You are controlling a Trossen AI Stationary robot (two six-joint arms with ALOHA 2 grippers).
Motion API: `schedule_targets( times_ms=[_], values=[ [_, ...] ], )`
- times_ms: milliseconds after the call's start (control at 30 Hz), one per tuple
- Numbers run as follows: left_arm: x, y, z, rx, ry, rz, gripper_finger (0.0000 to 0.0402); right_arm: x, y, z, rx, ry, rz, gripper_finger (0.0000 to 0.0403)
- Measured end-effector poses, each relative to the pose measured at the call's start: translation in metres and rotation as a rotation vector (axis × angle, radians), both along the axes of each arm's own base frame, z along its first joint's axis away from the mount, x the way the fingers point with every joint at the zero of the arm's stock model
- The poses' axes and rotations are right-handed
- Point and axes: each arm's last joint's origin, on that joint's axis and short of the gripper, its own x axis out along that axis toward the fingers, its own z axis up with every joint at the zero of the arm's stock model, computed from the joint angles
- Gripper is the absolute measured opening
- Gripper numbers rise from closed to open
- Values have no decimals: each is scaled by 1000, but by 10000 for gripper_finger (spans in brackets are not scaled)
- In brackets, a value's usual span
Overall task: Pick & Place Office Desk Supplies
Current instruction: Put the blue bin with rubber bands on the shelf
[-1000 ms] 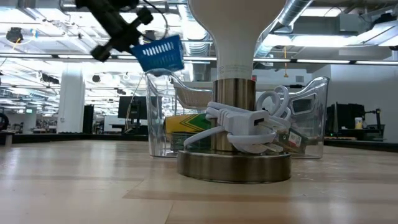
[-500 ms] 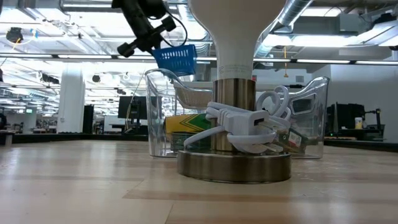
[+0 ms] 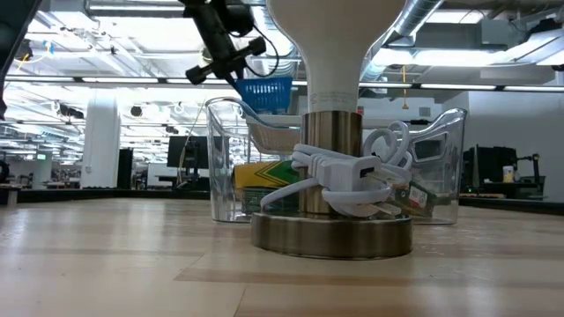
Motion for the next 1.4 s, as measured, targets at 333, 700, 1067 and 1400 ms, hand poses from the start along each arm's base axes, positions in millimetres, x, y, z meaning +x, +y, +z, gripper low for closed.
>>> schedule_targets(
  times_ms=[333,700,1067,1400],
  values=[
    [11,7,-14,-22,21,41,0,6,5,-2,-24,23,41,89],
    [25,13,-28,-32,11,47,0,9,6,-7,-32,75,49,89],
    [31,14,-34,-52,-3,47,0,9,6,-7,-31,80,51,89],
    [31,14,-34,-40,3,32,4,9,6,-7,-31,80,51,89]
  ],
)
